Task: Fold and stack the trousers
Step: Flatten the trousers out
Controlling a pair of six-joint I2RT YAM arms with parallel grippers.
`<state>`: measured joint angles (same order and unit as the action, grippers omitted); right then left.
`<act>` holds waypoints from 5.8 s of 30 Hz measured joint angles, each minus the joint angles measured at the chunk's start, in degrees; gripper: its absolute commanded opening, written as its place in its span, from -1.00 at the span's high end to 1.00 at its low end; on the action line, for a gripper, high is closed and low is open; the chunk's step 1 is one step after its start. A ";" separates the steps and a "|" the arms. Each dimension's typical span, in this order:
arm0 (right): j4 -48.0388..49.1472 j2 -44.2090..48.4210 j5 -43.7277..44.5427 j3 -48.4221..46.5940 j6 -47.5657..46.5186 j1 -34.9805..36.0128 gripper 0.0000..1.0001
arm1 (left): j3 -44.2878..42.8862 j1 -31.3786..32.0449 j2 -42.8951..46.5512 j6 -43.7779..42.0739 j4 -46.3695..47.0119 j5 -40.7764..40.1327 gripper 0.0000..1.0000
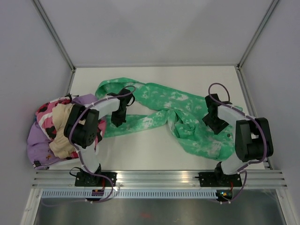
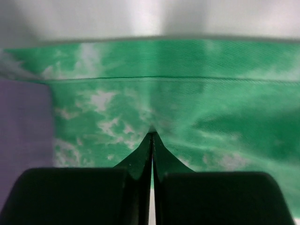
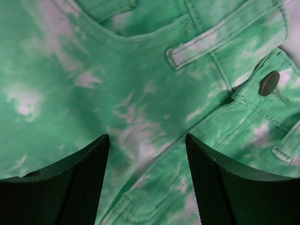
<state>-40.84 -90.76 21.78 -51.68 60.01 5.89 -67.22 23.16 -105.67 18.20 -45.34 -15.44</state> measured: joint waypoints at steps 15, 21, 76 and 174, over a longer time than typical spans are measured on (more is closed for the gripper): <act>6.05 -8.61 3.39 -6.69 -4.48 -8.63 -0.44 | 0.87 -6.03 3.58 -0.11 -4.02 -8.26 0.95; 7.69 -16.06 7.67 -15.54 -13.07 -11.47 -0.43 | 1.22 -5.81 14.51 -0.11 -0.37 4.26 0.86; 16.50 5.25 -28.57 -10.08 -35.10 0.92 -0.62 | 7.04 13.99 22.64 -16.04 11.76 28.50 -0.99; 9.51 -7.13 -4.61 -5.64 -20.57 -12.87 -0.83 | -29.49 4.04 6.12 5.22 7.13 15.58 -0.95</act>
<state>-31.33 -97.89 17.17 -57.32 39.44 -6.98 -96.71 27.20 -99.55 23.42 -38.22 0.14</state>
